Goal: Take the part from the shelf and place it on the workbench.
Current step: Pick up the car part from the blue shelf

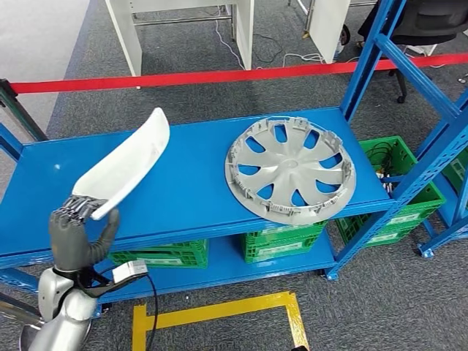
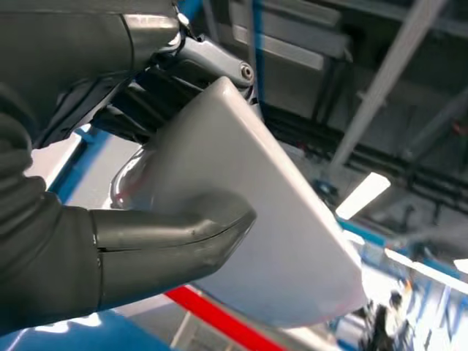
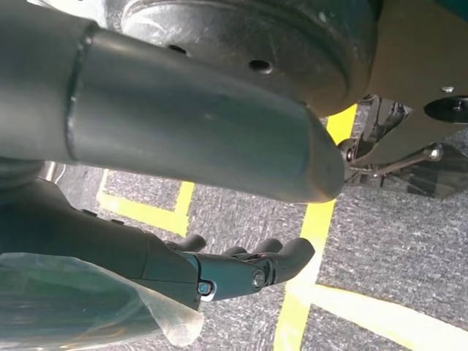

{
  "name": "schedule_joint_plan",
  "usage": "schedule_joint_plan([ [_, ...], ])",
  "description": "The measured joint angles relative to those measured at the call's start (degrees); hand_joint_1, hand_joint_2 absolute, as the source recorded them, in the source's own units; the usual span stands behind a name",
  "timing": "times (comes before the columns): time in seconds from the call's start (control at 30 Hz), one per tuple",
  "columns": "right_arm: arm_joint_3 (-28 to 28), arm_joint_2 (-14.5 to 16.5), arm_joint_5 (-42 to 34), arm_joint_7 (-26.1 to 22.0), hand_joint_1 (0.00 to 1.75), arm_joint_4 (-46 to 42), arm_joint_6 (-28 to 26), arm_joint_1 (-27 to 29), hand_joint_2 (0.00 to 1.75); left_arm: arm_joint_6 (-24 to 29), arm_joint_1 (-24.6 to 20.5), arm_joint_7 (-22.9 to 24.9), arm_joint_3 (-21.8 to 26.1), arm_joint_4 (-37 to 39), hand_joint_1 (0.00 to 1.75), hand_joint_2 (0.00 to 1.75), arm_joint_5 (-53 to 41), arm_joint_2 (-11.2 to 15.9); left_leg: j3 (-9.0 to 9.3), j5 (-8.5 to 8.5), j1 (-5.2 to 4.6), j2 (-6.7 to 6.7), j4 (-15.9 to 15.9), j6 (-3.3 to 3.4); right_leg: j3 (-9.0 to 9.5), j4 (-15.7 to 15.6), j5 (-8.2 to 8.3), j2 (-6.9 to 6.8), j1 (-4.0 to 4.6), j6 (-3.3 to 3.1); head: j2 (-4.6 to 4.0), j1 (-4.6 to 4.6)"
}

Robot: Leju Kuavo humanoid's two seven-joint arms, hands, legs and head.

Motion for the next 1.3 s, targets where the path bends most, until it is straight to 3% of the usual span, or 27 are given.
schedule_joint_plan([
  [0.17,-0.1,0.0,-0.4,-0.3,0.0,0.0,-0.3,0.0,0.0,0.0,0.8,-0.1,1.3,-3.1,1.75,1.75,3.5,-1.3,0.01,0.01,0.0,0.0,0.0,-0.01,0.01,0.0,0.01,0.01,0.01,0.0,0.0,0.0],
  [0.67,-0.1,0.0,-0.6,-0.4,0.0,0.0,-0.4,0.0,0.0,0.0,1.6,-0.1,1.3,-5.2,1.75,1.75,4.2,-1.8,-0.01,-0.02,-0.01,0.0,0.0,0.01,0.01,0.0,0.03,0.01,-0.04,0.03,0.0,0.01],
  [0.83,-0.3,0.3,-0.7,-0.5,0.0,0.0,-0.5,0.0,0.0,0.0,1.9,0.0,1.3,-6.1,1.75,1.75,2.5,-1.8,0.04,0.62,-0.15,0.09,-0.3,1.18,-0.02,-0.5,0.51,0.01,-0.39,1.04,0.0,-0.2],
  [0.9,-0.4,0.3,-0.7,-0.5,0.0,0.0,-0.5,0.0,0.0,0.0,2.0,0.0,1.5,-6.4,1.75,1.75,0.9,-2.0,0.56,1.69,0.21,0.36,-1.8,1.76,-0.79,0.7,-0.84,-0.09,-0.25,1.38,0.0,-0.04],
  [1.0,-0.5,0.3,-0.7,-0.5,0.0,0.0,-0.8,0.0,0.0,0.0,2.7,0.0,2.4,-6.8,1.75,1.75,-1.1,-2.4,0.38,2.16,0.52,0.73,-2.2,2.03,-5.29,10.3,-5.75,-0.19,-0.4,1.84,0.0,0.34],
  [1.03,-0.6,0.3,-0.7,-0.5,0.0,0.0,-0.9,0.0,0.0,0.0,3.1,0.0,2.6,-6.9,1.75,1.75,-1.4,-2.4,0.19,2.14,0.59,0.82,-2.0,1.99,-6.77,13.4,-6.5,-0.2,-0.56,2.12,0.0,0.39],
  [1.07,-0.6,0.3,-0.6,-0.4,0.0,0.0,-1.0,0.1,0.0,0.0,3.4,-0.1,2.9,-7.0,1.75,1.75,-1.7,-2.4,0.02,2.07,0.73,0.88,-1.8,1.87,-7.42,14.7,-6.12,-0.23,-0.75,2.43,0.0,0.38],
  [1.1,-0.6,0.3,-0.6,-0.4,0.0,0.0,-1.1,0.1,0.0,0.0,3.6,-0.1,3.1,-7.0,1.75,1.75,-1.8,-2.5,-0.14,1.94,0.95,0.89,-1.5,1.65,-7.05,13.8,-4.7,-0.27,-0.98,2.79,0.0,0.38],
  [1.13,-0.6,0.3,-0.6,-0.4,0.0,0.0,-1.1,0.0,0.0,0.0,3.7,-0.1,3.2,-7.0,1.75,1.75,-1.9,-2.5,-0.3,1.7,1.26,0.87,-1.0,1.25,-5.61,10.8,-2.51,-0.33,-1.28,3.2,0.0,0.4],
  [1.2,-0.6,0.6,-0.5,-0.4,0.0,0.0,-1.2,-0.1,0.0,0.0,3.8,-0.1,3.5,-7.2,1.75,1.75,-1.9,-2.6,-0.97,1.07,1.68,0.75,0.4,0.12,-2.43,4.7,-0.22,-0.05,-1.54,3.96,0.01,0.66],
  [1.23,-0.6,0.7,-0.5,-0.4,0.0,0.0,-1.2,-0.2,0.0,0.0,3.8,-0.1,3.7,-7.4,1.75,1.75,-1.9,-2.6,-1.46,0.84,1.65,0.64,1.2,-0.4,-1.57,3.1,-0.05,0.17,-1.57,3.86,0.02,0.79],
  [1.3,-0.7,1.0,-0.5,-0.4,0.0,0.0,-1.3,-0.2,0.0,0.0,3.9,-0.1,3.9,-7.8,1.75,1.75,-1.9,-2.6,-2.27,0.78,1.42,0.49,2.2,-1.02,-1.54,3.1,-0.52,0.5,-1.45,2.88,0.04,0.82],
])
